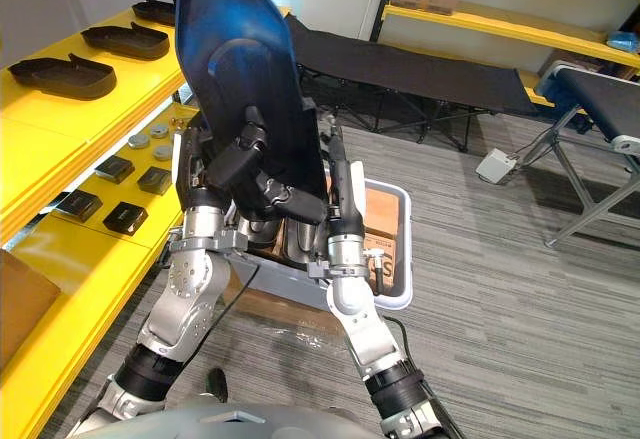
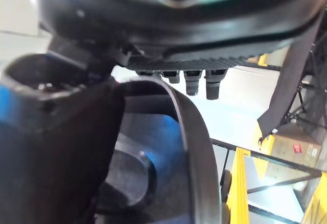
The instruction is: Walk over and take three plastic housings, then place them on the shelf
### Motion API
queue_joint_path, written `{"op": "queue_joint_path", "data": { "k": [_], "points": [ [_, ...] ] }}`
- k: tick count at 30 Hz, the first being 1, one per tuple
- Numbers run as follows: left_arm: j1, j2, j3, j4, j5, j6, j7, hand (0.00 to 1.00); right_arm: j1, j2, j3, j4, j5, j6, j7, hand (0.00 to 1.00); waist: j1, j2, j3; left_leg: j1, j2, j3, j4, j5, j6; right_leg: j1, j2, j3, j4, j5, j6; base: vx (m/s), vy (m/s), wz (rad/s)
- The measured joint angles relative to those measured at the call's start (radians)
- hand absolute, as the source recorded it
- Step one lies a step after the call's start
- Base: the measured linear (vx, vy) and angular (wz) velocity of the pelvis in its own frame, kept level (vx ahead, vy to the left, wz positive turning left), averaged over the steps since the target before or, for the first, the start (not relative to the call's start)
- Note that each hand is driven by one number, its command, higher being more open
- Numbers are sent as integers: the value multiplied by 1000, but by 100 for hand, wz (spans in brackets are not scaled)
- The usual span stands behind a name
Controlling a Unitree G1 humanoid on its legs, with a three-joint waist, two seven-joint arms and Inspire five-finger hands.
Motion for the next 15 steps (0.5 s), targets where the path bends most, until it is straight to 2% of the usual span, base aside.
{"op": "queue_joint_path", "data": {
  "k": [2, 6, 8, 10, 15],
  "points": [
    [53, 33, 8, -17, 110, -4, -29, 0, 63, 0, -87, -73, 149, -8, 97, 100, -6, 16, -9, -8, 2, 16, 0, -1, 0, -14, 0, 21, 0, 0, 1, 12, 6, -17],
    [153, 74, 61, -18, 188, -4, -53, 0, 158, -2, -236, -125, 219, -10, 182, 100, -30, 34, -19, -8, 4, 33, 0, -6, -1, -29, 2, 38, -9, 1, 2, 9, 3, -15],
    [202, 87, 113, -18, 212, -7, -65, 0, 228, -2, -317, -137, 304, -6, 246, 100, -38, 39, -22, -8, 8, 46, 0, -11, -5, -33, 6, 53, -17, 1, 2, 37, -12, -18],
    [237, 101, 145, -23, 211, -24, -81, 0, 302, -2, -363, -135, 314, 13, 260, 100, -44, 40, -22, -10, 13, 54, 0, -15, -11, -40, 8, 57, -17, 1, 2, 43, -15, -14],
    [312, 105, 172, -81, 197, -31, -110, 0, 365, 0, -353, -127, 360, 33, 280, 100, -58, 47, -24, -17, 20, 77, 0, -21, -19, -62, 13, 81, -16, 3, 0, 54, -19, -18]
  ]
}}
